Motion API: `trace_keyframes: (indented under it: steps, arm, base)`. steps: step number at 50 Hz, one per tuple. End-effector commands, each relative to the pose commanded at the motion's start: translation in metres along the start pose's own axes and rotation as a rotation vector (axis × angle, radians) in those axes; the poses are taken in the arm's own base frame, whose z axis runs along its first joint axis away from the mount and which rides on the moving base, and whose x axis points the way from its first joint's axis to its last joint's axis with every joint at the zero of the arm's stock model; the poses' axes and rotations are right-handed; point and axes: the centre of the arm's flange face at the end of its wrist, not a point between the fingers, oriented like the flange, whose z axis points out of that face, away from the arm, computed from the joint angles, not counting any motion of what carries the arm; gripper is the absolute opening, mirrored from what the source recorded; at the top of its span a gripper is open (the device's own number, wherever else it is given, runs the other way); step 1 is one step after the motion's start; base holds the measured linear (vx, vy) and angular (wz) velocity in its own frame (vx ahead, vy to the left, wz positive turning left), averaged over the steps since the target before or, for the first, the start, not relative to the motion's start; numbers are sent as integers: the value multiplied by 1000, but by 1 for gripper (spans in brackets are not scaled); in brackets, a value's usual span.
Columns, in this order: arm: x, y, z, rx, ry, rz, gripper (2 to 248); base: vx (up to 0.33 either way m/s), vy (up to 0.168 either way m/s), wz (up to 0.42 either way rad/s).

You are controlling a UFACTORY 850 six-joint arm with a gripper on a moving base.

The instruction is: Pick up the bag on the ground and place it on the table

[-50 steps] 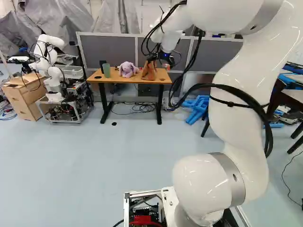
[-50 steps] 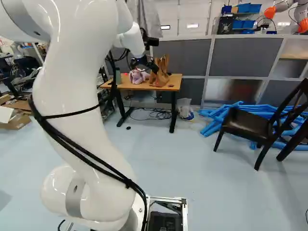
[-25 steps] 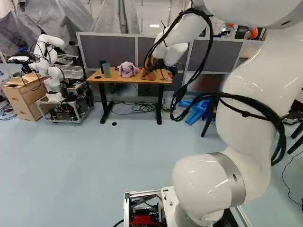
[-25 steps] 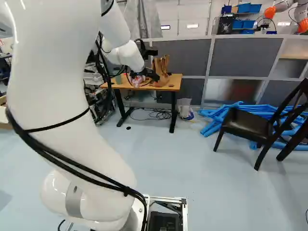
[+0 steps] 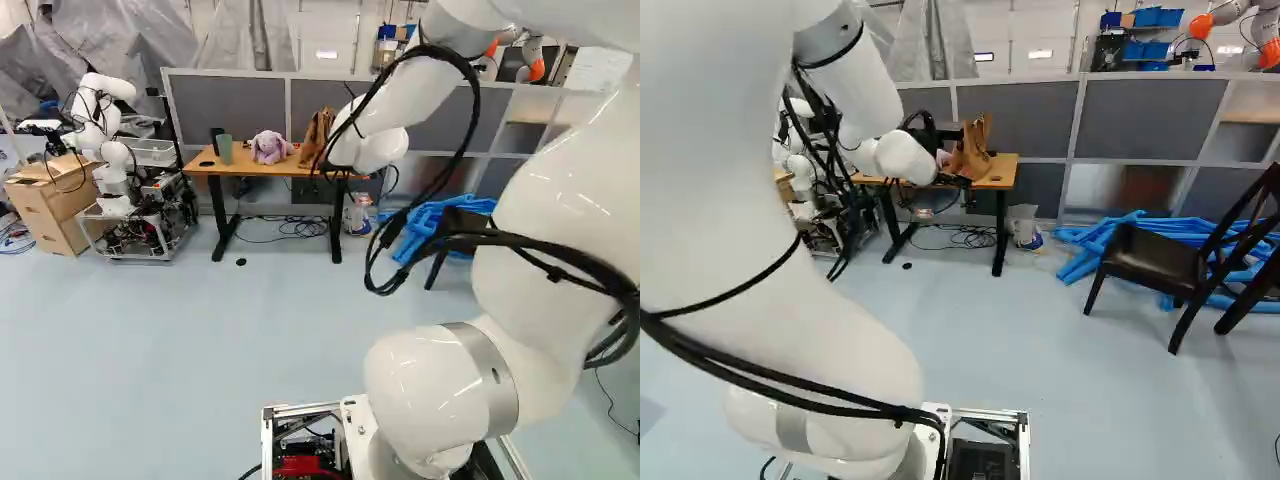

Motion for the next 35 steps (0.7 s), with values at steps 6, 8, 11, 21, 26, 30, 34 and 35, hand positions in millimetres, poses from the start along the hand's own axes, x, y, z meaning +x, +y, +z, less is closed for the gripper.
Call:
trace_keyframes:
  steps: [6, 8, 11, 21, 26, 30, 34, 35]
  arm:
    - [-20, 2, -10, 2, 25, -11, 247]
    - [-27, 3, -13, 2, 33, -15, 247]
    - [-36, 4, -18, 3, 44, -20, 247]
    - [-66, 7, -33, 6, 79, -36, 247]
    - [-80, 8, -41, 8, 96, -44, 247]
    - [-91, 9, -47, 9, 109, -49, 247]
    - [-100, 10, -52, 10, 120, -54, 247]
    - [-103, 10, -53, 11, 123, -55, 247]
  base:
    - [0, 0, 0]
    - [0, 0, 0]
    - [0, 0, 0]
    - [0, 0, 0]
    - [0, 0, 0]
    - [0, 0, 0]
    - [0, 0, 0]
    - [0, 0, 0]
